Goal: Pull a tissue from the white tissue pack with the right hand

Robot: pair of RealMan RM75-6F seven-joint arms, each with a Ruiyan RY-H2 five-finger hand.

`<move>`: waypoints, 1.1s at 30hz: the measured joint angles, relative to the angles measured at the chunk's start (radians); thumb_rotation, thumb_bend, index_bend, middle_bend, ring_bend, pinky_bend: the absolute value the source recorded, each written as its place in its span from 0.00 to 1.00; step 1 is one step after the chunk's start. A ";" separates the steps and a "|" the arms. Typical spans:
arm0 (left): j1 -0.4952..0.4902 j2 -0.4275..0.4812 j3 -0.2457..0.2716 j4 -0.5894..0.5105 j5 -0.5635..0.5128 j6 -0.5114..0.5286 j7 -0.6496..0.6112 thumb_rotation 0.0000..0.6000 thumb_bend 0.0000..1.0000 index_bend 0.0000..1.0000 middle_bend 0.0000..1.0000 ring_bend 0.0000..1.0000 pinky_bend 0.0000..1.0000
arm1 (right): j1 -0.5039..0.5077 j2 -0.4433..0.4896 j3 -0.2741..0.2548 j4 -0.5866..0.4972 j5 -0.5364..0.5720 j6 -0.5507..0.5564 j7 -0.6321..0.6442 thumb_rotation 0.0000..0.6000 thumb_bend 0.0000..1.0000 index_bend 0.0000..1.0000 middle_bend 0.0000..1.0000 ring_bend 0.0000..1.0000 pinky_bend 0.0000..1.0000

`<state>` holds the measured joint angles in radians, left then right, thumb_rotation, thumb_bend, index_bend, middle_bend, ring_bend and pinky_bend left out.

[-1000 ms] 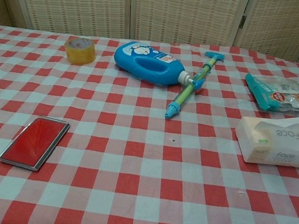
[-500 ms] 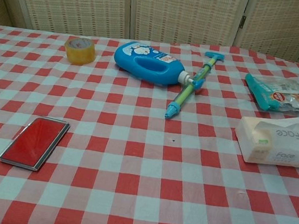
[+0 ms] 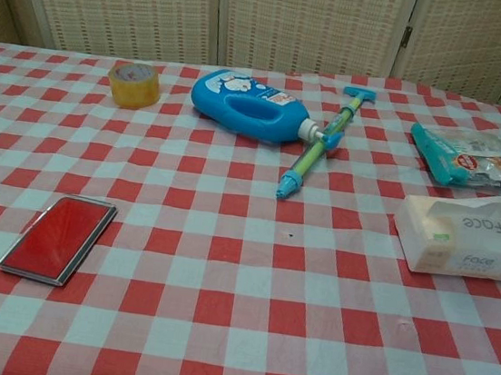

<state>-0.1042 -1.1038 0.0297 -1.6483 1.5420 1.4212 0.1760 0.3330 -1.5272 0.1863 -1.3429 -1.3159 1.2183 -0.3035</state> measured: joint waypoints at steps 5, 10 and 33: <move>0.000 0.001 -0.001 0.000 -0.004 -0.002 -0.002 1.00 0.51 0.31 0.34 0.30 0.53 | 0.023 -0.036 0.007 0.066 -0.004 -0.001 0.035 1.00 0.52 0.58 0.70 0.84 0.94; 0.001 0.001 0.000 0.000 0.000 0.000 -0.002 1.00 0.51 0.31 0.34 0.30 0.53 | 0.030 -0.057 0.005 0.106 -0.035 0.037 0.068 1.00 0.78 0.77 0.72 0.85 0.96; 0.000 0.001 0.003 -0.009 -0.001 -0.007 0.010 1.00 0.51 0.31 0.34 0.30 0.53 | -0.212 0.421 -0.055 -0.406 -0.140 0.350 -0.007 1.00 0.82 0.80 0.72 0.85 0.96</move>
<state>-0.1042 -1.1032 0.0326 -1.6571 1.5413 1.4144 0.1860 0.1210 -1.1061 0.1311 -1.7491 -1.4555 1.5685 -0.3108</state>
